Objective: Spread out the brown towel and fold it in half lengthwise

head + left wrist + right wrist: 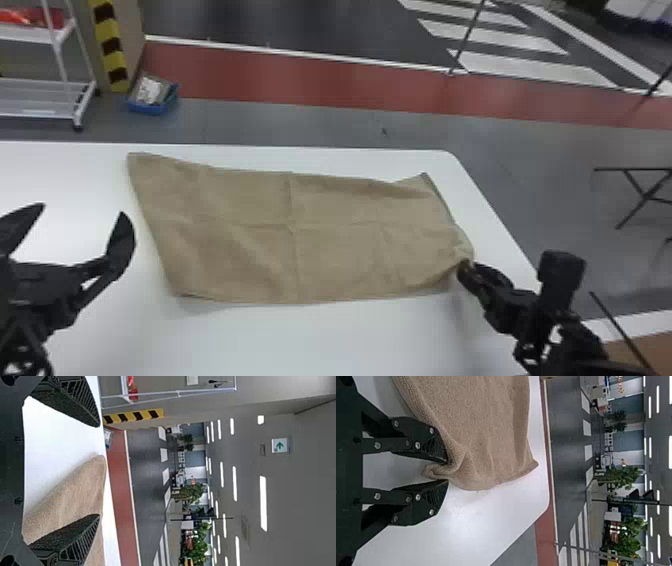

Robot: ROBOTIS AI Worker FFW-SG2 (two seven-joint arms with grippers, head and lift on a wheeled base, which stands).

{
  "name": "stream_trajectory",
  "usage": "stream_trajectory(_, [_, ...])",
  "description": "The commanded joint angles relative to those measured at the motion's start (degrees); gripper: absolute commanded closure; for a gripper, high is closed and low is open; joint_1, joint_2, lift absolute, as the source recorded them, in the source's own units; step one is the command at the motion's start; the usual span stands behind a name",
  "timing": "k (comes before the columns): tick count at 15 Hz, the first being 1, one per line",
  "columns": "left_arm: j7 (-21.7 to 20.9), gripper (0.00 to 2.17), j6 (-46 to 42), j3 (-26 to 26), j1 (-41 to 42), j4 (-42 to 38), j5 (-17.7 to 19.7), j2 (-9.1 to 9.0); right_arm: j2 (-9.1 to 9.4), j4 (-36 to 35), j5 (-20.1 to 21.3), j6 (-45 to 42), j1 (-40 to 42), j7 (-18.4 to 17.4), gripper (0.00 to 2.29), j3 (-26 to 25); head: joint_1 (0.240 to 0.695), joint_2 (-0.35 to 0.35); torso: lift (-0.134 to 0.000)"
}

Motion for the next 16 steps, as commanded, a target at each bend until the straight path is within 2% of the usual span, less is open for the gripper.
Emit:
stream_trajectory(1, [0.0, 0.07, -0.1, 0.1, -0.2, 0.1, 0.0, 0.04, 0.95, -5.7, -0.1, 0.2, 4.2, 0.0, 0.01, 0.0, 0.695, -0.267, -0.128])
stream_trajectory(3, [0.1, 0.07, -0.1, 0.1, -0.5, 0.3, 0.2, 0.22, 2.27, -12.4, 0.0, 1.6, 8.3, 0.3, 0.05, -0.6, 0.695, -0.257, -0.128])
stream_trajectory(6, [0.1, 0.07, -0.3, 0.2, -0.6, 0.3, 0.8, 0.83, 2.79, -19.1, -0.3, 7.4, 10.2, 0.4, 0.05, -0.3, 0.695, -0.24, -0.128])
stream_trajectory(8, [0.1, 0.07, -0.6, 0.2, -0.6, 0.3, 1.4, 1.18, 3.06, -20.6, -1.0, 9.5, 8.8, 0.4, 0.07, 3.2, 0.695, -0.228, -0.128])
stream_trajectory(10, [0.2, 0.07, -0.6, 0.2, -0.6, 0.2, 1.4, 1.18, 3.06, -20.7, 0.6, 9.7, 6.5, 0.2, 0.1, 11.2, 0.695, -0.198, -0.128])
stream_trajectory(11, [0.2, 0.07, -0.6, 0.1, -0.6, 0.1, 1.4, 1.18, 3.06, -19.9, 3.5, 9.1, 5.3, -0.7, 0.13, 17.0, 0.695, -0.145, -0.128])
stream_trajectory(12, [0.1, 0.07, -0.6, 0.1, -0.6, 0.1, 1.4, 1.18, 3.06, -18.6, 5.3, 7.6, 4.2, -1.5, 0.15, 22.0, 0.695, -0.145, -0.128])
stream_trajectory(13, [0.2, 0.07, -0.6, 0.0, -0.7, 0.1, 1.4, 1.1, 2.97, -16.4, 5.7, 4.4, 2.8, -1.7, 0.16, 27.0, 0.695, -0.067, -0.128])
stream_trajectory(14, [0.1, 0.07, -0.6, 0.0, -0.7, 0.2, 1.4, 1.1, 2.97, -14.0, 5.7, 0.7, 1.3, -1.7, 0.18, 31.5, 0.695, -0.031, -0.128])
stream_trajectory(15, [0.1, 0.07, -0.6, 0.0, -0.7, 0.2, 1.4, 1.01, 2.97, -12.3, 5.7, -0.2, -0.2, -1.7, 0.19, 34.9, 0.695, 0.014, -0.128])
stream_trajectory(16, [0.2, 0.07, -0.6, 0.0, -0.7, 0.2, 1.4, 1.01, 3.06, -10.3, 5.8, -0.4, -2.2, -2.2, 0.19, 38.1, 0.695, 0.094, -0.128])
